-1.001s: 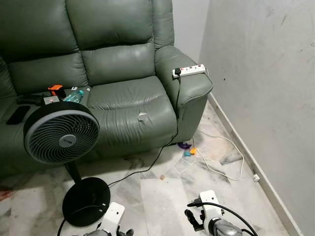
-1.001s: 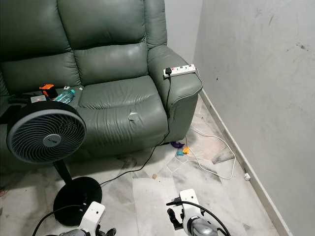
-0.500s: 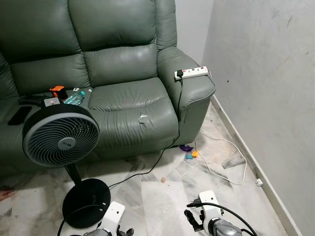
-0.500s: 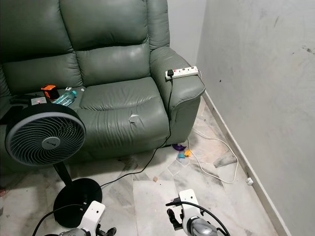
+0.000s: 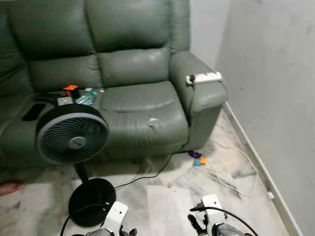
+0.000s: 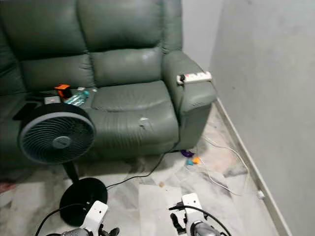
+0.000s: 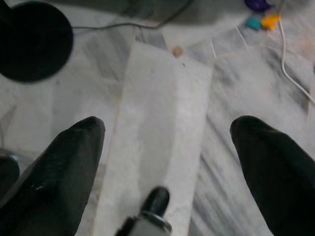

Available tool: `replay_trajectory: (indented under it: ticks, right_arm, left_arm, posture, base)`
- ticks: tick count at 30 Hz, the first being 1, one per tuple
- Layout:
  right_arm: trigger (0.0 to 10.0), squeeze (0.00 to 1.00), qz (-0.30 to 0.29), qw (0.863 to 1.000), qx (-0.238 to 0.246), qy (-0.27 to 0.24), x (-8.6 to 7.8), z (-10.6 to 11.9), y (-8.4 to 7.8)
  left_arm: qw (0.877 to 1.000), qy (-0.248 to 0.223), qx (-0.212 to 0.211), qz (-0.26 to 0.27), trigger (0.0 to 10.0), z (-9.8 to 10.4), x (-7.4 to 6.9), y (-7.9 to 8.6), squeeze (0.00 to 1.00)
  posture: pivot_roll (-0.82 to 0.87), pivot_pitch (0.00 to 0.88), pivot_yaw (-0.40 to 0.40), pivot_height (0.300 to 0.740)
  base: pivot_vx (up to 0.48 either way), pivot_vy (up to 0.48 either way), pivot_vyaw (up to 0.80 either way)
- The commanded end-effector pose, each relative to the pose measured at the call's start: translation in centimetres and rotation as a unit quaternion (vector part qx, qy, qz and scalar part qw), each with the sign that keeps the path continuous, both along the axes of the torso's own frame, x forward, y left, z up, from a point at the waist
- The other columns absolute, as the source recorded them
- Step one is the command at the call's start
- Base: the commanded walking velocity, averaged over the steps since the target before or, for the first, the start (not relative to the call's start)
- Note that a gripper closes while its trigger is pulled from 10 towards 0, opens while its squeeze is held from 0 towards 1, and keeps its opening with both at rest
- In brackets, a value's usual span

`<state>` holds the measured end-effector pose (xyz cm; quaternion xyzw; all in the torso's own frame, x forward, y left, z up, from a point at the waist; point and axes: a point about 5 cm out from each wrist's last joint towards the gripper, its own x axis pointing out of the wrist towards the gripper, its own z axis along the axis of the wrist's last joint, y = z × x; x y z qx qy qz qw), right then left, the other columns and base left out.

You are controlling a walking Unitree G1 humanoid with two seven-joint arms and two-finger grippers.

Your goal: Hang keys on a hook

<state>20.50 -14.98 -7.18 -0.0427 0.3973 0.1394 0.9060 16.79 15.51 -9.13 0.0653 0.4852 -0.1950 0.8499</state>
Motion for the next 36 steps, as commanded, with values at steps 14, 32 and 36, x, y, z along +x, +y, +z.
replay_trajectory:
  ticks: [14, 32, 36]
  right_arm:
    - [10.0, 0.0, 0.002, 1.0, -0.007, 0.014, -1.1, -0.6, -0.3]
    - [10.0, 0.0, 0.005, 1.0, -0.012, 0.018, -1.1, -0.6, -0.3]
    - [10.0, 0.0, 0.002, 1.0, -0.013, 0.02, -1.2, -0.7, -0.3]
  left_arm:
    - [1.0, -0.018, 0.0, 0.0, 10.0, 0.5, 1.3, -0.7, 0.0]
    - [1.0, -0.015, 0.007, 0.004, 10.0, 0.4, 1.1, -0.2, 0.0]
    - [1.0, -0.016, 0.007, 0.004, 10.0, 0.4, 1.1, -0.3, 0.0]
  posture:
    - [-0.04, 0.033, 0.018, 0.74]
    - [-0.03, 0.035, 0.012, 0.74]
    - [-0.03, 0.036, 0.012, 0.74]
  base:
    - [0.224, 0.178, 0.0]
    - [0.0, 0.0, 0.0]
    - [0.0, 0.0, 0.0]
